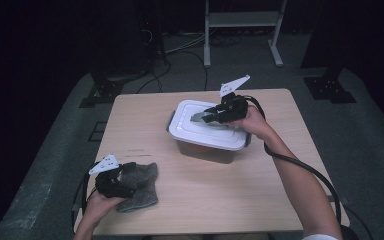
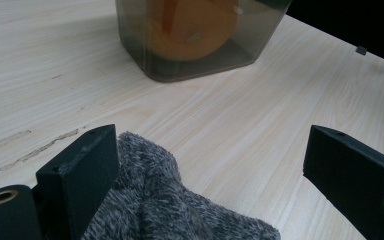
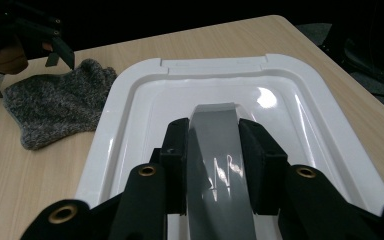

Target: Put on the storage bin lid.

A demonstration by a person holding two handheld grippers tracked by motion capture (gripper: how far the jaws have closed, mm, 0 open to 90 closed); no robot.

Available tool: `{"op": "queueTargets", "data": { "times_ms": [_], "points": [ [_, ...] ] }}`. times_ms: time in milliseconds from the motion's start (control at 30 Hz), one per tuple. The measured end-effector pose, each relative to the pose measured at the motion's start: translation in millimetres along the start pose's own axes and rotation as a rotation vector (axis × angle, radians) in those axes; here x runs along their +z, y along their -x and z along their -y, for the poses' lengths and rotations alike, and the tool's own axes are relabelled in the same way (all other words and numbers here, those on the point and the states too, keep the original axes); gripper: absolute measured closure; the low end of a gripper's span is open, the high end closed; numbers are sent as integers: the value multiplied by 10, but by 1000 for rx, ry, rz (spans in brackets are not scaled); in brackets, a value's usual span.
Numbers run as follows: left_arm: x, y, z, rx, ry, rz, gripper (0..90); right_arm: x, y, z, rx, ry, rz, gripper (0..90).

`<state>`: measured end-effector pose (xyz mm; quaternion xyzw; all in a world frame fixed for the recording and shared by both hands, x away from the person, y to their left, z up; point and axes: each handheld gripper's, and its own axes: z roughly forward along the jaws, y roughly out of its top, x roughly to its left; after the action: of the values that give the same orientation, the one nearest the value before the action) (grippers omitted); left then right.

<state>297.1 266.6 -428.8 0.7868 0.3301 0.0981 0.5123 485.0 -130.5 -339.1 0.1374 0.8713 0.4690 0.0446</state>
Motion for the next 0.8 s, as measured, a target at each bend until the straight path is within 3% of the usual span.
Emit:
{"op": "queueTargets", "data": {
  "times_ms": [267,367,567,800],
  "points": [
    [-1,-4,1,-4,0,0,73,33,6,4,6,-5,-5,646],
    [-2,-11,-4,-4,3,-1,72,18,8,0,20,-3,-2,574],
    [11,-21,-7,-4,3,2,73,-152,-19,-14,29,31,7,507],
    [-31,0,14,-2,1,-9,72,-317,-132,3,22,32,6,442]
  ]
}}
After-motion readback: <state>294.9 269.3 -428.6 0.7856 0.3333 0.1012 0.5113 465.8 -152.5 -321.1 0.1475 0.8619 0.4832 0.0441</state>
